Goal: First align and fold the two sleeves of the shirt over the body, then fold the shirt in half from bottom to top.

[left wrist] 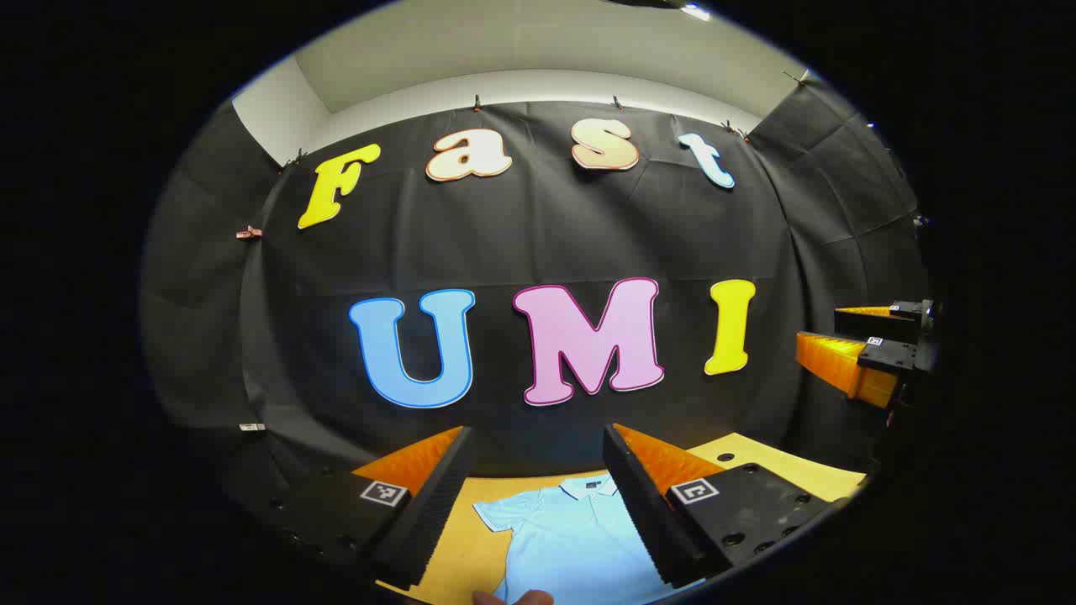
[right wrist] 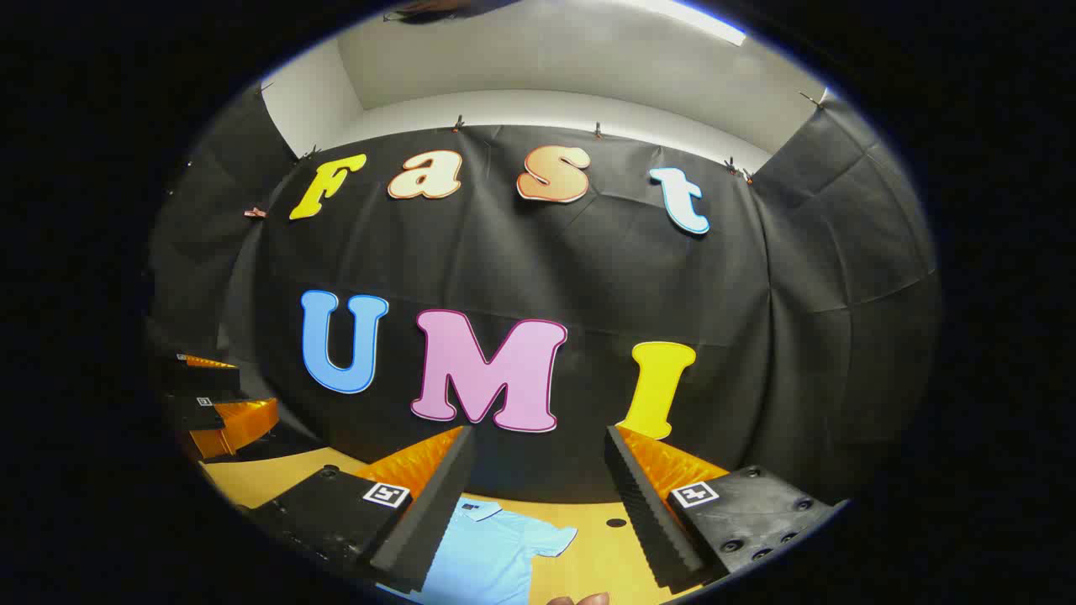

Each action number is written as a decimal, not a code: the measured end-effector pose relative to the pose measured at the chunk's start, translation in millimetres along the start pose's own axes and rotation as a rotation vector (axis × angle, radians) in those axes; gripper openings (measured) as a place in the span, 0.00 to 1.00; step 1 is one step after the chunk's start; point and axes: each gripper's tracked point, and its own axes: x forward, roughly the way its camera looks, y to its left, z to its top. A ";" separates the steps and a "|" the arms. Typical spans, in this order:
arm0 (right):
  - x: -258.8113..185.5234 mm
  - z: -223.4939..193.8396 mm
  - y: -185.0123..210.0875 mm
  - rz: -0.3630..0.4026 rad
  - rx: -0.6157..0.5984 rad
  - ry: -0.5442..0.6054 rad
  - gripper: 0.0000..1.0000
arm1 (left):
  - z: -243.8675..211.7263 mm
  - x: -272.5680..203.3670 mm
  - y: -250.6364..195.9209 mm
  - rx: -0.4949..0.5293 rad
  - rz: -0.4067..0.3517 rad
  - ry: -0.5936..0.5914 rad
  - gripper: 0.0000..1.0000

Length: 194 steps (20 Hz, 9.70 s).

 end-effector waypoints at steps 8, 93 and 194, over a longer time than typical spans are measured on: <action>3.8 -12.0 6.6 0.015 0.015 0.032 0.96 | -3.8 3.4 6.4 0.001 0.010 0.010 0.98; 216.8 -464.6 245.3 0.449 0.260 0.937 0.05 | -123.4 -29.6 112.2 -0.013 0.363 0.296 0.98; 77.4 -167.7 19.0 0.227 0.353 0.369 0.93 | -367.7 302.4 -98.6 -0.097 -0.429 0.754 0.06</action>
